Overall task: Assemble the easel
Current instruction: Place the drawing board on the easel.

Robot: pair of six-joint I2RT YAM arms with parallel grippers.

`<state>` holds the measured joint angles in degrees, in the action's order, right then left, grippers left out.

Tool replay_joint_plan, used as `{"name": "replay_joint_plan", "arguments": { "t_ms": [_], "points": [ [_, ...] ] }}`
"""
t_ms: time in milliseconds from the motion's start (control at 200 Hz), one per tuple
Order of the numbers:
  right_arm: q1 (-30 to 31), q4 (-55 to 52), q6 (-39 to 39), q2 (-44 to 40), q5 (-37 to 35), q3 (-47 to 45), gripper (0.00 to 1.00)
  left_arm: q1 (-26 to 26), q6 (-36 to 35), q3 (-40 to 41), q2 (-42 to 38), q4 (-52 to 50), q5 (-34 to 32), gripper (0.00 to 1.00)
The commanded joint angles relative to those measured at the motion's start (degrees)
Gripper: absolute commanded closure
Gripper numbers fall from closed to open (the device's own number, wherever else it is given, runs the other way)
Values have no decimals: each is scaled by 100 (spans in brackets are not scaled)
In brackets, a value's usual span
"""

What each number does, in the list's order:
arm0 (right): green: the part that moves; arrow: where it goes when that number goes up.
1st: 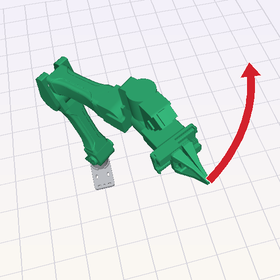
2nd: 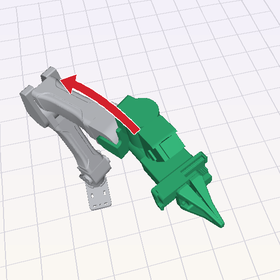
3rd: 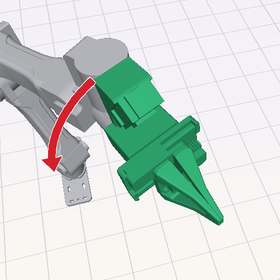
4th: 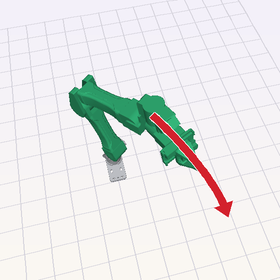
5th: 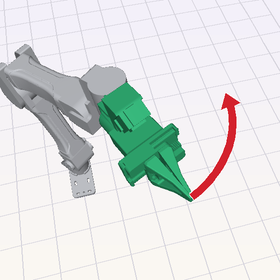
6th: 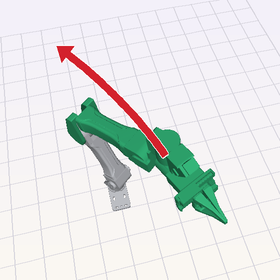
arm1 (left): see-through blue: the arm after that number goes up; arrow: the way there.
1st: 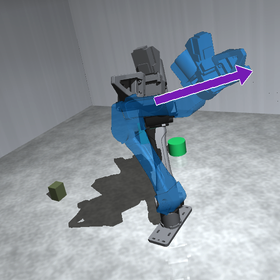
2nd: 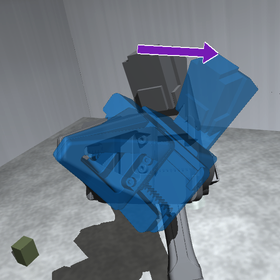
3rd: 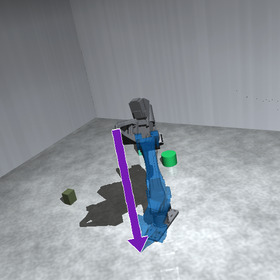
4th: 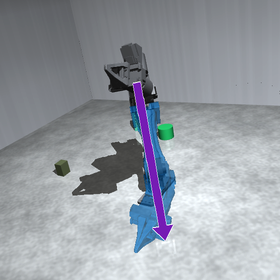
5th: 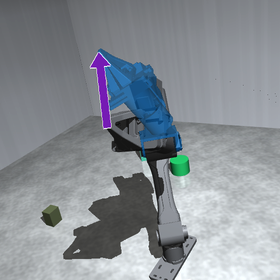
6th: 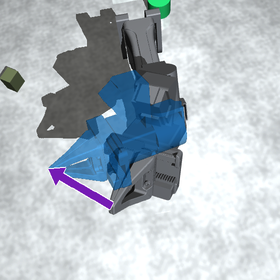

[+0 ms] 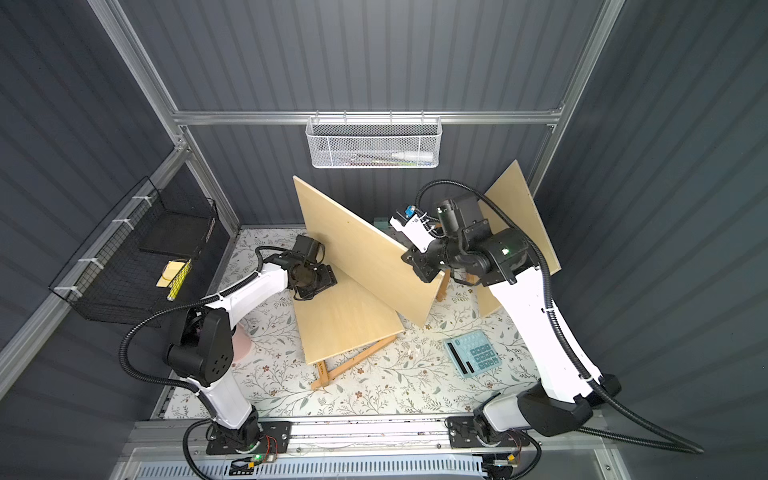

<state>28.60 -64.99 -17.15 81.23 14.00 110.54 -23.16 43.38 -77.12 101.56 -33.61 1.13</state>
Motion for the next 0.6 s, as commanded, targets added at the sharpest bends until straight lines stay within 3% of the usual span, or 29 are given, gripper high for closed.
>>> {"name": "replay_joint_plan", "arguments": {
  "t_ms": [0, 595],
  "points": [
    [-565, 1184, -271, -404, 32, 268, 100, 48, 60, 100, -159, -70, 28, 26],
    [-1796, 798, -885, -495, 349, 162, 100, 49, 0, -21, -57, -207, -3, 27]
  ]
}}
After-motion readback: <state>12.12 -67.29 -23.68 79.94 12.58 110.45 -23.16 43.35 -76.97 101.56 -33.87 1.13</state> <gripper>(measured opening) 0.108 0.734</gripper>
